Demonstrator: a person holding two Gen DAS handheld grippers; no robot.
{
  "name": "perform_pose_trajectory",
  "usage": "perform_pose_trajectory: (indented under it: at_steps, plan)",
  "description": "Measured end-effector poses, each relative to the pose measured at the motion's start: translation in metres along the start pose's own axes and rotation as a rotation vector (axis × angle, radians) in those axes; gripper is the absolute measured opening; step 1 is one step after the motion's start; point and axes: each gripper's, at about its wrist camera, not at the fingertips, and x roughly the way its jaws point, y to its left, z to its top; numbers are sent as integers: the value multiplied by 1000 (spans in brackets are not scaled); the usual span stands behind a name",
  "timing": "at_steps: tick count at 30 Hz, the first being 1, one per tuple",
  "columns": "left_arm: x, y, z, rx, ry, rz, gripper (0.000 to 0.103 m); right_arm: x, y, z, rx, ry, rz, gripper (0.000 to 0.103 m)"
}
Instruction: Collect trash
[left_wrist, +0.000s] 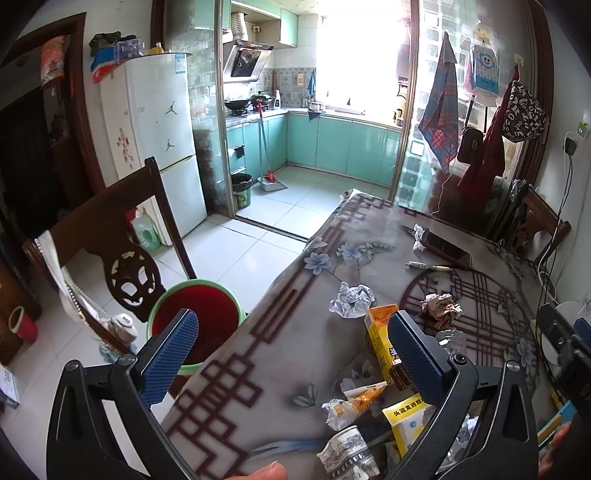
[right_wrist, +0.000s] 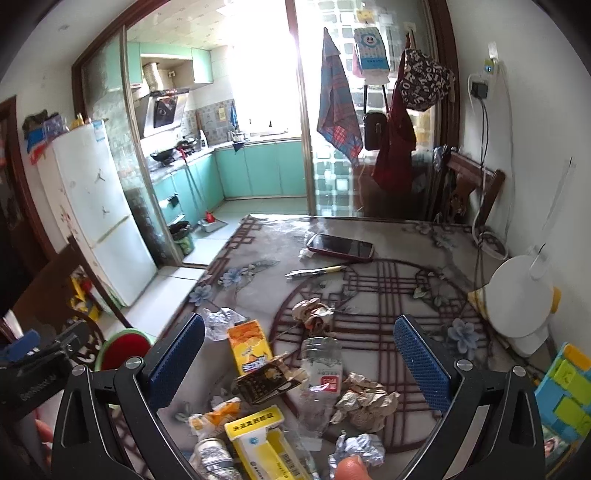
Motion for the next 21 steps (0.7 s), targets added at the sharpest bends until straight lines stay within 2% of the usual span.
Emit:
perform_pose_trajectory:
  at_steps: [2, 7, 9, 11, 12, 15, 18, 21]
  plan:
    - [1, 1, -1, 18, -34, 7, 103, -1, -3, -1, -2, -12, 41, 103]
    - [11, 2, -11, 64, -19, -16, 103, 2, -14, -14, 63, 17, 166, 103]
    - [18, 3, -21, 91, 21, -25, 103, 7, -14, -28, 34, 84, 173, 103]
    - [24, 3, -35, 125, 43, -21, 103, 15, -6, -48, -49, 157, 181, 103]
    - [28, 1, -45, 157, 64, -5, 103, 18, -3, -57, -74, 183, 188, 103]
    - [36, 2, -62, 210, 185, -45, 103, 37, 4, -90, -117, 308, 220, 103]
    - [52, 4, -79, 173, 285, -158, 103, 57, 8, -116, -133, 436, 258, 102]
    - [59, 12, -88, 114, 339, -186, 103, 64, 19, -134, -211, 473, 299, 102]
